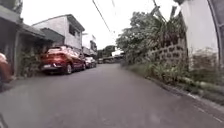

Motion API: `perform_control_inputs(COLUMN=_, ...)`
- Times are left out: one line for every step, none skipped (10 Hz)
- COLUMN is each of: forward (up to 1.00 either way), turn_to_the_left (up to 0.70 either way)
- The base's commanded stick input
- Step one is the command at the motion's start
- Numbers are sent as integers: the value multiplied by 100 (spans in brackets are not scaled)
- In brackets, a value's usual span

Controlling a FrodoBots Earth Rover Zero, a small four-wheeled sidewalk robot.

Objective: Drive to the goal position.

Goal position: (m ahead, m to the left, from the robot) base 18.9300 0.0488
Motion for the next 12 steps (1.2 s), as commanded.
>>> perform_control_inputs(forward=70, turn_to_the_left=0)
perform_control_inputs(forward=70, turn_to_the_left=0)
perform_control_inputs(forward=70, turn_to_the_left=0)
perform_control_inputs(forward=70, turn_to_the_left=0)
perform_control_inputs(forward=70, turn_to_the_left=0)
perform_control_inputs(forward=70, turn_to_the_left=0)
perform_control_inputs(forward=70, turn_to_the_left=0)
perform_control_inputs(forward=70, turn_to_the_left=0)
perform_control_inputs(forward=70, turn_to_the_left=0)
perform_control_inputs(forward=70, turn_to_the_left=0)
perform_control_inputs(forward=70, turn_to_the_left=0)
perform_control_inputs(forward=70, turn_to_the_left=0)
